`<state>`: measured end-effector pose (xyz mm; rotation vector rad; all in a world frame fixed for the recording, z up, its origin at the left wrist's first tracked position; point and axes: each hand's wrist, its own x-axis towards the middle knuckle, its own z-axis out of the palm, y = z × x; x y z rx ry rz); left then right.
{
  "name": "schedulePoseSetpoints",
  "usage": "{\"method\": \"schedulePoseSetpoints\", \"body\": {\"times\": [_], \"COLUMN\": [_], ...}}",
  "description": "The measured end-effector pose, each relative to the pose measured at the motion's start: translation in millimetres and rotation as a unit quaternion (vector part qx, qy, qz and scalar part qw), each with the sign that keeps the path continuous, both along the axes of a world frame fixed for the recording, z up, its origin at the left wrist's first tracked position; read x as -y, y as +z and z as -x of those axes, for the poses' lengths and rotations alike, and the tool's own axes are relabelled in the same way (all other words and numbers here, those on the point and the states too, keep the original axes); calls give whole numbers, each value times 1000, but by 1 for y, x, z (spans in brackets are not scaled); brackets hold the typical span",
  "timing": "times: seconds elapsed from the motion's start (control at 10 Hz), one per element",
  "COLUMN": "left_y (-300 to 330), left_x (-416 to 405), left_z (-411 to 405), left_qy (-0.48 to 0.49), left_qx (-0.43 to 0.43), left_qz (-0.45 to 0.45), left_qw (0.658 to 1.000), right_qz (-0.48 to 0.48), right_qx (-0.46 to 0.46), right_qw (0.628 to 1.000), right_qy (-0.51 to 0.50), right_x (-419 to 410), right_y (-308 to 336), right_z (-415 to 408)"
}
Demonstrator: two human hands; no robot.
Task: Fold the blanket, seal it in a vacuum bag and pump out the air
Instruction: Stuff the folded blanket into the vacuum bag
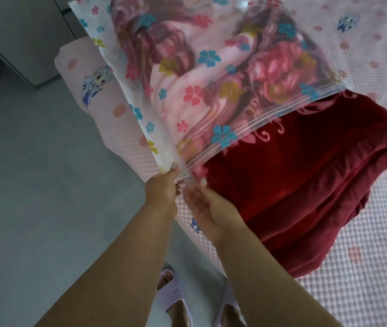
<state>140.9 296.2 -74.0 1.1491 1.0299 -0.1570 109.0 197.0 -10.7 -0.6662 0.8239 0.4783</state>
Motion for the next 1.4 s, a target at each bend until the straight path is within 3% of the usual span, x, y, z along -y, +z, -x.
{"method": "schedulePoseSetpoints", "body": {"times": [0.1,0.2,0.3,0.4,0.6,0.8,0.9,1.0,1.1,1.2,1.3,1.4], "left_y": [1,3,8,9,4,3,3,4,8,16,34,50], "left_x": [2,6,12,12,8,11,9,1,0,7,23,50], "left_z": [-1,-3,-6,-8,-5,-4,-5,-5,-2,-1,0,-3], "left_qy": [4,10,7,7,-2,-1,2,-3,-20,-38,-65,-203], "left_qx": [-13,-29,-10,-15,-38,-26,-11,-11,-14,-25,32,203], "left_qz": [16,23,26,21,26,-6,-16,-44,-65,-188,-459,-575], "left_qw": [1000,999,1000,1000,999,1000,1000,999,998,981,885,766], "right_qz": [436,824,813,807,726,661,622,590,547,698,727,639], "right_qx": [204,282,159,161,235,264,208,292,305,202,-36,-174], "right_qw": [854,432,355,332,511,634,704,687,717,668,683,745], "right_qy": [198,235,434,460,396,304,271,308,306,159,70,81], "right_x": [37,66,66,74,86,64,42,51,83,110,121,137], "right_y": [4,0,-12,-41,-37,-32,-34,-26,-13,-17,-26,-35], "right_z": [37,29,12,-13,-63,-92,-110,-97,-58,-24,-3,5]}}
